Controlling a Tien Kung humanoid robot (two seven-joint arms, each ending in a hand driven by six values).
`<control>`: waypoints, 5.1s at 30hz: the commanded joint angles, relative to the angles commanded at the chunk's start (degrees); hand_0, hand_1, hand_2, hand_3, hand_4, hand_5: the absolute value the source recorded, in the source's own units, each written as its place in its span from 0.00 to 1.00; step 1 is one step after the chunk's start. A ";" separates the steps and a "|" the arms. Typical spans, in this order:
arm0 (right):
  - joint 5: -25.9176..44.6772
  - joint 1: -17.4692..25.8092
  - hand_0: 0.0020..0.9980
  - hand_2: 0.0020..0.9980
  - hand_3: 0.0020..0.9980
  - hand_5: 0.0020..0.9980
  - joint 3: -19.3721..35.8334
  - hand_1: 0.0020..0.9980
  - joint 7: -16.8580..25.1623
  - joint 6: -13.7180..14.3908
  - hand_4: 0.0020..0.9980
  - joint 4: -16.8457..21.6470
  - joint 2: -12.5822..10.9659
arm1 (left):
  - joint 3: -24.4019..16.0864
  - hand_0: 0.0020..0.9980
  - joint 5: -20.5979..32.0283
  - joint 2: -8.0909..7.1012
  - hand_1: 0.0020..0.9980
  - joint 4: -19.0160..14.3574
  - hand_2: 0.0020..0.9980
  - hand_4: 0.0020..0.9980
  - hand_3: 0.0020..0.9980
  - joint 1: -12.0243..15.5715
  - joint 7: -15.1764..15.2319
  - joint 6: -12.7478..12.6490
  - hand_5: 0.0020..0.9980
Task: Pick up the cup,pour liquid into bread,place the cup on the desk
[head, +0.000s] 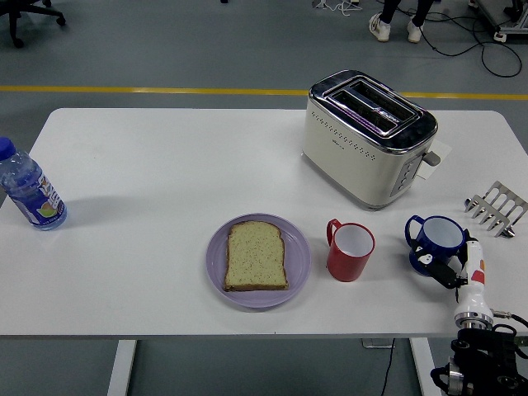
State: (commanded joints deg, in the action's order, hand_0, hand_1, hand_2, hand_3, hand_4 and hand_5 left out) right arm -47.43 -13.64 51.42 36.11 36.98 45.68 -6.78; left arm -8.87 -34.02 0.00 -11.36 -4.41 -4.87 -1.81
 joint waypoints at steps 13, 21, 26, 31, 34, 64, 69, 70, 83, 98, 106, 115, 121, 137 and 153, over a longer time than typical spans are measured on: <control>-3.21 0.16 0.85 0.84 0.96 0.00 0.61 0.67 -1.47 0.00 0.85 0.27 0.03 | -0.04 0.64 -0.10 0.00 0.65 -0.01 0.66 0.32 0.55 0.04 -0.01 0.03 0.84; -4.76 0.21 0.88 0.87 0.99 0.00 1.19 0.70 -1.84 0.00 0.88 1.04 -0.15 | -0.50 0.64 -0.21 0.00 0.65 -0.02 0.66 0.32 0.55 -0.22 -0.01 0.03 0.84; -5.10 0.30 0.91 0.90 1.00 0.00 1.97 0.73 -1.25 0.00 0.89 1.53 -0.23 | -0.83 0.64 -0.40 0.00 0.65 -0.04 0.66 0.32 0.55 -0.58 -0.02 0.06 0.84; -5.36 0.38 0.93 0.92 1.00 0.00 2.55 0.74 -1.45 0.00 0.91 1.41 -0.28 | -1.10 0.64 -0.42 0.00 0.65 -0.03 0.66 0.32 0.55 -0.78 -0.02 0.03 0.85; -5.62 0.39 0.93 0.92 1.00 0.00 2.64 0.74 -1.65 0.00 0.91 1.34 -0.27 | -1.12 0.64 -0.44 0.00 0.65 -0.02 0.66 0.32 0.55 -0.80 -0.03 0.03 0.85; -14.31 4.70 0.96 0.94 1.00 0.01 8.60 0.77 -2.94 0.00 0.92 19.21 -2.47 | -1.33 0.64 -0.87 0.00 0.65 0.03 0.66 0.32 0.55 -0.97 -0.02 -0.02 0.85; -15.80 5.35 0.95 0.93 1.00 0.02 9.74 0.77 -3.74 0.00 0.92 24.98 -3.08 | -1.20 0.63 -0.92 0.00 0.65 0.05 0.66 0.32 0.55 -0.82 -0.03 -0.01 0.85; -15.92 5.46 0.95 0.93 1.00 0.02 9.99 0.77 -3.84 0.00 0.92 26.12 -3.20 | -1.15 0.63 -0.92 0.00 0.65 0.06 0.66 0.32 0.55 -0.79 -0.03 -0.01 0.85; 4.80 7.25 0.75 0.69 0.65 0.10 19.59 0.62 -1.98 0.00 0.68 39.04 -4.44 | -0.48 0.63 -0.67 0.00 0.65 0.11 0.66 0.32 0.55 -0.08 -0.04 0.01 0.85; 37.22 7.92 0.69 0.63 0.60 0.16 35.77 0.59 -28.85 -32.16 0.62 36.13 -3.87 | -0.32 0.64 -0.47 0.00 0.65 0.09 0.66 0.32 0.55 0.10 -0.04 0.02 0.85; 40.54 7.29 0.70 0.65 0.61 0.17 37.56 0.60 -30.60 -35.02 0.62 33.47 -3.24 | -0.78 0.64 -0.77 0.00 0.65 0.05 0.66 0.32 0.55 -0.41 -0.02 0.01 0.84; 43.96 7.10 0.69 0.65 0.62 0.20 37.75 0.60 -29.31 -34.48 0.62 31.41 -2.74 | -1.21 0.64 -0.91 0.00 0.65 0.02 0.66 0.32 0.55 -0.83 -0.01 0.02 0.85; 45.13 7.20 0.69 0.65 0.62 0.20 37.81 0.60 -28.92 -33.99 0.62 30.85 -2.55 | -1.26 0.64 -0.97 0.00 0.65 0.01 0.66 0.32 0.55 -0.85 0.00 0.03 0.84; 46.21 7.24 0.68 0.64 0.62 0.20 38.11 0.59 -28.80 -33.22 0.61 30.32 -2.35 | -1.28 0.64 -0.98 0.00 0.65 -0.01 0.66 0.32 0.55 -1.02 0.01 0.02 0.84; 47.00 7.40 0.68 0.65 0.61 0.20 38.12 0.59 -29.06 -33.54 0.61 29.88 -2.19 | -1.32 0.64 -1.05 0.00 0.65 0.01 0.66 0.32 0.55 -1.00 0.01 0.00 0.84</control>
State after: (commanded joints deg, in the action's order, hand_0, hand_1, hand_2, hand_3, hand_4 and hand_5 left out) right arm -0.44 -6.25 89.54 7.05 3.44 75.56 -8.97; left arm -10.19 -35.08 0.00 -11.34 -5.41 -4.86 -1.80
